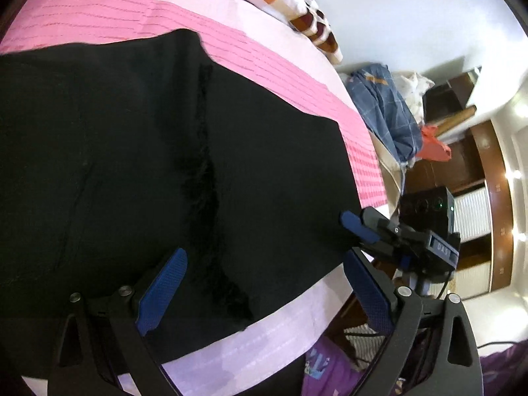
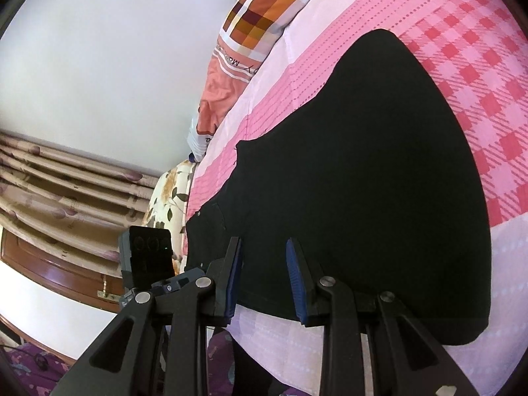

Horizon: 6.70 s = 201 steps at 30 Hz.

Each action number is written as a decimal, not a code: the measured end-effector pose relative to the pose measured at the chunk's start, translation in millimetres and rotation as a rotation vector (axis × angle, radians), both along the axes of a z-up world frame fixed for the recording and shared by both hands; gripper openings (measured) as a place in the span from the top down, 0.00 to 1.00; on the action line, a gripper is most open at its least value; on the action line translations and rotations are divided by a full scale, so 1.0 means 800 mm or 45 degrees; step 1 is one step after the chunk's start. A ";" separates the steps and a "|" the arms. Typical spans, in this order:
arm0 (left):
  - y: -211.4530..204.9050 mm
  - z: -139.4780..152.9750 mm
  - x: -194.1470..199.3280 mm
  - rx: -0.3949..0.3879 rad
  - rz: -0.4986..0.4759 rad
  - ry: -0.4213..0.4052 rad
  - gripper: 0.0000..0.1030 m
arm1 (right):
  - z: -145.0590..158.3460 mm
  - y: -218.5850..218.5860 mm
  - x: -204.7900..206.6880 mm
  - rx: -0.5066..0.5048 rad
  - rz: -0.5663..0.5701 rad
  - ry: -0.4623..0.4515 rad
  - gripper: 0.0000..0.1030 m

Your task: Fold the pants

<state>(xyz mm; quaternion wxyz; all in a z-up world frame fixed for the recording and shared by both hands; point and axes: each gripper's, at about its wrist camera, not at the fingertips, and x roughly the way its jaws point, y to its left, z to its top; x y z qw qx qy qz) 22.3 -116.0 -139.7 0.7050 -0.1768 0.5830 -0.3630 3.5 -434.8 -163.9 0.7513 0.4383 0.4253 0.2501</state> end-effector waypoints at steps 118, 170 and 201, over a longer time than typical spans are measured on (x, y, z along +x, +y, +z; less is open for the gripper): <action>0.331 0.001 0.006 0.338 0.748 -0.052 0.21 | 0.040 0.199 0.258 -0.950 0.620 -0.312 0.98; 0.223 0.097 0.044 -0.012 -0.010 -0.230 0.71 | 0.079 0.325 0.051 -0.275 0.613 -0.317 0.61; 0.042 0.103 0.019 -0.091 0.089 -0.198 0.49 | 0.025 0.097 0.035 0.093 0.293 0.042 0.23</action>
